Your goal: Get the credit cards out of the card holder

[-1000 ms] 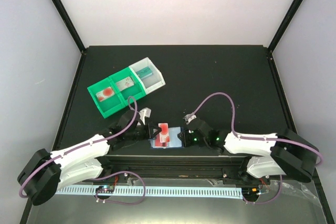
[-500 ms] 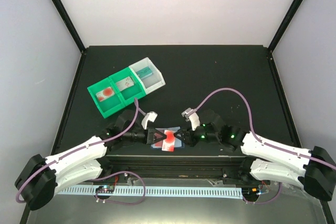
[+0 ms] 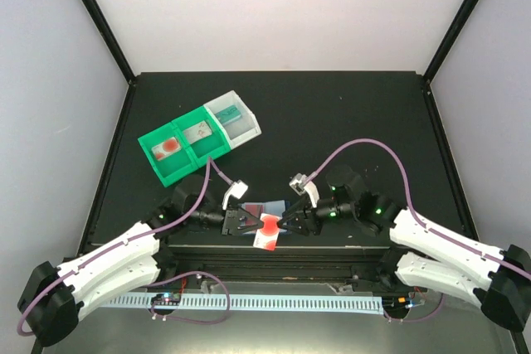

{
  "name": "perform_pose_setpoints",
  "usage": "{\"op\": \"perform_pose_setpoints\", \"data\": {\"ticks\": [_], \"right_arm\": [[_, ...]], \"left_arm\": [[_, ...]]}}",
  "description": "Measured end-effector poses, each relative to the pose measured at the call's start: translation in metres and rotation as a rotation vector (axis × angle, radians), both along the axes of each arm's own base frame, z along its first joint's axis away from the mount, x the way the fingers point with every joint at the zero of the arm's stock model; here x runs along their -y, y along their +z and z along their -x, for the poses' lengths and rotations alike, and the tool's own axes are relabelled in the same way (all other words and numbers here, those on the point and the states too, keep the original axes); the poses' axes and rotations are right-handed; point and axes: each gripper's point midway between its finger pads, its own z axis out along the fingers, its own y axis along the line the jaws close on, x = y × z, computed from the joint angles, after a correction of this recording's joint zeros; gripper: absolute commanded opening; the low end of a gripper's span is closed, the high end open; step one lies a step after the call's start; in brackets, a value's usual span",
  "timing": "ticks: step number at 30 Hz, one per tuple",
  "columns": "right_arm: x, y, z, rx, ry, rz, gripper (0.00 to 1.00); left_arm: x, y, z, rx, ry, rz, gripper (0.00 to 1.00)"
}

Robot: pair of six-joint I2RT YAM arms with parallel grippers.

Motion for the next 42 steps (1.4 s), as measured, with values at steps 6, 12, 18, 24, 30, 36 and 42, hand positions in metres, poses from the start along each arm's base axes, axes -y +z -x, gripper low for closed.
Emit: {"op": "perform_pose_setpoints", "data": {"ticks": [6,12,18,24,30,36,42], "right_arm": [[-0.012,0.003,0.015,-0.064,0.123,-0.043,0.45],[-0.017,0.005,0.02,-0.095,0.173,-0.064,0.14],[-0.019,0.011,0.021,-0.101,0.185,-0.088,0.01],[-0.02,0.024,0.023,-0.095,0.195,-0.132,0.01],[-0.021,0.039,0.019,-0.107,0.15,-0.172,0.01],[-0.027,0.057,-0.002,-0.135,0.016,-0.229,0.01],[-0.032,0.082,-0.029,-0.175,-0.144,-0.327,0.01]], "left_arm": [[-0.001,0.009,0.011,0.023,-0.06,0.037,0.02],[-0.001,0.012,0.017,0.027,-0.095,0.051,0.02],[-0.003,0.017,0.019,0.061,-0.101,0.067,0.2],[-0.007,0.03,0.009,0.117,-0.02,0.059,0.76],[-0.018,0.067,-0.01,0.214,0.146,0.093,0.96],[-0.037,0.093,-0.021,0.242,0.317,0.138,0.98],[-0.061,0.108,-0.033,0.223,0.5,0.191,0.94]]}}
